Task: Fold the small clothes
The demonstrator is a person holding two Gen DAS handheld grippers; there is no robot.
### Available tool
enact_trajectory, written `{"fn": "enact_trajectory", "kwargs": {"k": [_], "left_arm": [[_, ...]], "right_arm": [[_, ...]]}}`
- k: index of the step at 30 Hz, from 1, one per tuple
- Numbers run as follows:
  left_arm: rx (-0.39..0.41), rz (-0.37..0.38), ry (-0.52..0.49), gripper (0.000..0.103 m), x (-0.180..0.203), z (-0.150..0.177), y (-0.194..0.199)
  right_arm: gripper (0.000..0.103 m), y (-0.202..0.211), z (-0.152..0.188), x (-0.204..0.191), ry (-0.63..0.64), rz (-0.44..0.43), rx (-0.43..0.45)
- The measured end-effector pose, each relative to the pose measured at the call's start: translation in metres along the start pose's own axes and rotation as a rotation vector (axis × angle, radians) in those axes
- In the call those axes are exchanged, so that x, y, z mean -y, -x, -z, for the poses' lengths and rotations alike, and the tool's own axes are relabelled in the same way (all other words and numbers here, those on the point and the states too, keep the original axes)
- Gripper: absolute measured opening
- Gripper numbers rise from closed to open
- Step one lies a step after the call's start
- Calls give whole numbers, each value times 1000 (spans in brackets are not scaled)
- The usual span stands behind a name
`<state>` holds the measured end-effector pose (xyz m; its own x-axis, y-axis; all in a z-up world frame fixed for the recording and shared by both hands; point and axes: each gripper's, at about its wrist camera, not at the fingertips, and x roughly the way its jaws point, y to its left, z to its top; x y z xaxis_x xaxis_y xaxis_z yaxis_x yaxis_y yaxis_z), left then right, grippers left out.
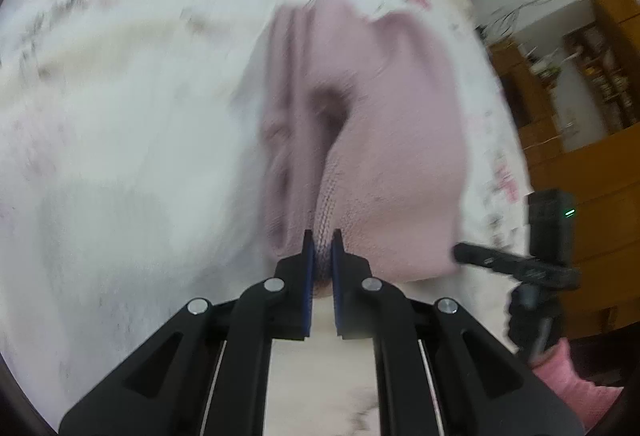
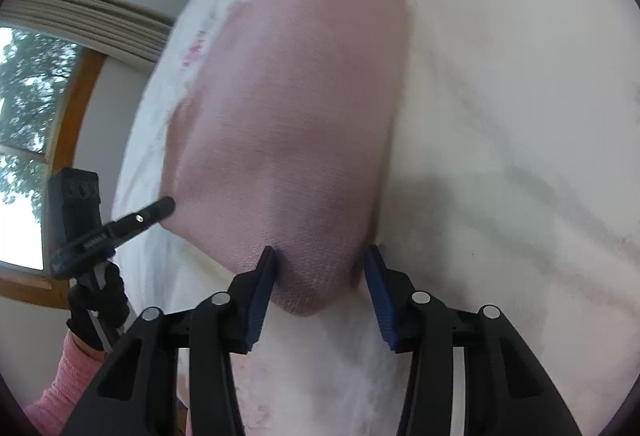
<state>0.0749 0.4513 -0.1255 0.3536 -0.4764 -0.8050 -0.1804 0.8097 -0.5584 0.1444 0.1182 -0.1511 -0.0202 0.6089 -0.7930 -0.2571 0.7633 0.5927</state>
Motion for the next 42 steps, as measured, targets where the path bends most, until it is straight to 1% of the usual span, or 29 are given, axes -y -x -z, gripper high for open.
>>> {"fn": "enact_trajectory", "kwargs": {"k": [3, 7, 8, 9, 10, 11, 12, 13, 15, 16, 18, 20, 22, 23, 25, 26, 27, 28, 29, 30, 31, 32, 34, 35, 37, 38, 40, 42], "left_arm": [[13, 23, 30, 7, -7, 0, -10], [7, 14, 16, 10, -2, 0, -6], [0, 16, 15, 15, -2, -1, -3], [-4, 8, 16, 25, -1, -2, 1], [7, -10, 12, 33, 0, -3, 8], [28, -13, -1, 38, 3, -5, 17], [41, -14, -15, 38, 4, -8, 22], [59, -23, -33, 39, 6, -14, 31], [103, -56, -50, 47, 11, -35, 39], [111, -68, -51, 48, 12, -44, 39], [119, -74, -57, 49, 17, -68, 32], [139, -95, -57, 50, 23, -93, 21], [127, -93, -35, 53, 28, -115, 2], [117, -95, -26, 54, 27, -119, -3], [77, -97, -1, 54, 27, -128, -21], [69, -96, 3, 47, 28, -130, -27], [62, -95, -1, 29, 29, -130, -33], [62, -107, -3, 27, 30, -130, -34], [83, -110, -8, 23, 31, -128, -32], [103, -107, -11, 16, 32, -126, -28], [137, -103, -15, 14, 33, -121, -20], [170, -112, -12, 13, 32, -117, -12], [210, -132, 0, 11, 27, -109, -4], [206, -136, 4, 8, 21, -108, -4], [165, -130, 35, 9, 8, -109, -14], [149, -113, 45, 9, 6, -110, -18], [143, -84, 51, 12, 6, -114, -18], [146, -54, 55, 20, 7, -114, -11]], "right_arm": [[46, -7, 3, 9, -14, 7, -13], [44, -10, 2, 10, -1, 20, -22], [45, -11, 1, 8, 10, 29, -26], [45, -9, 2, 6, 22, 34, -30], [47, -6, 1, 3, 41, 41, -30], [47, 0, 0, 0, 53, 45, -20], [47, 9, -2, 0, 66, 47, -1], [48, 14, -4, -2, 77, 52, 13], [52, 29, -8, -1, 95, 65, 45], [53, 33, -10, 0, 95, 67, 52], [53, 36, -15, 2, 88, 75, 55], [53, 36, -19, 4, 79, 85, 58], [53, 36, -19, 4, 75, 94, 63], [53, 35, -19, 5, 71, 91, 66], [53, 32, -20, 6, 58, 81, 66], [53, 31, -20, 7, 52, 78, 67], [53, 29, -21, 7, 50, 78, 66], [53, 27, -22, 6, 50, 80, 65], [53, 26, -22, 6, 51, 81, 65], [53, 28, -21, 7, 52, 81, 64], [53, 28, -21, 8, 51, 80, 64], [53, 28, -21, 8, 51, 78, 65], [53, 28, -20, 9, 51, 78, 66], [53, 27, -20, 9, 52, 78, 66], [53, 27, -20, 8, 56, 84, 65], [53, 27, -20, 9, 57, 87, 63], [53, 28, -20, 10, 56, 88, 60], [53, 32, -20, 10, 60, 90, 62]]}}
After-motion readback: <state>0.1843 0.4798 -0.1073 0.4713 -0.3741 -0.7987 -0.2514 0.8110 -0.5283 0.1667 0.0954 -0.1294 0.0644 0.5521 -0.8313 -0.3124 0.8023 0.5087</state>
